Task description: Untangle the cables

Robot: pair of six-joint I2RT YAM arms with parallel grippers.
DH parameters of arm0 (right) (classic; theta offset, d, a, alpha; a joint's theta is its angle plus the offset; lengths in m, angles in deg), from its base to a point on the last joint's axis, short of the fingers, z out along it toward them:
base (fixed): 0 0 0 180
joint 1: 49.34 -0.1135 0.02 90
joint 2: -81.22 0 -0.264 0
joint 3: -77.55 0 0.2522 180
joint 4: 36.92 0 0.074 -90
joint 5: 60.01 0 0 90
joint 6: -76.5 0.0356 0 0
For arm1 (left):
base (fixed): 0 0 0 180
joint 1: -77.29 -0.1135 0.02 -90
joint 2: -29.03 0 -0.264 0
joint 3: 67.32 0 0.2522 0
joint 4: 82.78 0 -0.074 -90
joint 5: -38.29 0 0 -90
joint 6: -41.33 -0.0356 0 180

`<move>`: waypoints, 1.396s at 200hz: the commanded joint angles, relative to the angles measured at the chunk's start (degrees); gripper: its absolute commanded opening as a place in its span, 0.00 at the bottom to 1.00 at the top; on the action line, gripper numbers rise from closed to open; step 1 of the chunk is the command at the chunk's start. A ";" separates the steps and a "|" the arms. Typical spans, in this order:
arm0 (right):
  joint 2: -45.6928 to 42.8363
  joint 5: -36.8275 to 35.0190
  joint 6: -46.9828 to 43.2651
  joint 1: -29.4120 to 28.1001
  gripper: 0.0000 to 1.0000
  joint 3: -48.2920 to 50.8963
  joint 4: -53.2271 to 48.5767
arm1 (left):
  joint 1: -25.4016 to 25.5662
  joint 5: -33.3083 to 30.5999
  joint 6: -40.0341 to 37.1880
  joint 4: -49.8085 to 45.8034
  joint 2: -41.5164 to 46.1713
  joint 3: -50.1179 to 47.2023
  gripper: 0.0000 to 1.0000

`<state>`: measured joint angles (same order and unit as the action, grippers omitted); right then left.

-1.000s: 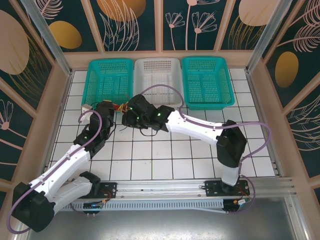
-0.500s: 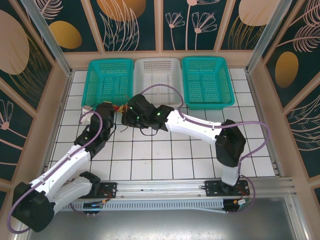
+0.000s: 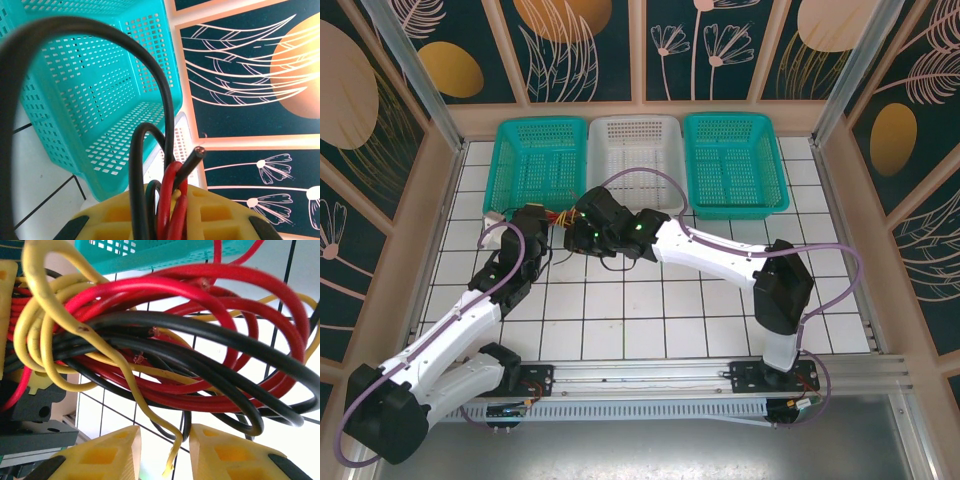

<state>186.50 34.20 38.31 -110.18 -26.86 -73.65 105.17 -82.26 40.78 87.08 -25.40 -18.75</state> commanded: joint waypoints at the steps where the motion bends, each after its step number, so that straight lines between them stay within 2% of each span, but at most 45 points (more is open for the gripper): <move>1: 0.37 1.07 0.66 -0.07 0.30 -2.76 -0.15 | 0.42 -0.50 4.76 1.56 -0.40 -0.18 0.00; 31: 0.90 1.33 1.10 0.18 0.31 -2.51 0.52 | 0.43 -0.39 5.11 1.49 -0.50 -0.17 0.00; 50: 1.29 1.51 1.16 0.28 0.38 -2.69 0.81 | 0.42 -0.55 5.34 1.32 -0.32 -0.25 0.00; 62: 1.34 1.68 1.37 0.27 0.39 -2.52 1.03 | 0.42 -0.66 5.22 1.30 -0.16 -0.21 0.00; 124: 1.44 0.80 1.98 0.28 0.20 -2.57 -0.13 | 0.64 -0.91 4.50 1.52 0.12 -0.57 0.00; 156: 1.00 -0.40 1.81 0.04 0.27 -3.04 -2.81 | 0.69 -2.91 1.78 1.37 0.38 -0.39 0.00; 194: -0.67 -2.17 1.51 -0.33 0.00 -2.11 -5.75 | 0.69 -4.51 -0.71 1.33 0.38 -0.24 0.00; 225: -4.13 -2.07 0.08 -0.55 0.00 2.17 -2.58 | 0.69 -5.08 -2.27 1.71 0.43 -0.34 0.00; 253: -11.68 -2.09 -5.13 -0.53 0.00 6.27 4.50 | 0.64 -5.27 -8.08 3.20 -0.69 -1.72 0.00; 279: -15.17 -3.96 -10.17 0.75 0.00 3.45 -0.11 | -0.34 -2.82 -10.63 6.29 -0.51 -6.64 0.00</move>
<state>177.10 32.69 34.38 -110.16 -20.81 -73.97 105.72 -85.28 34.86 89.31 -25.88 -21.18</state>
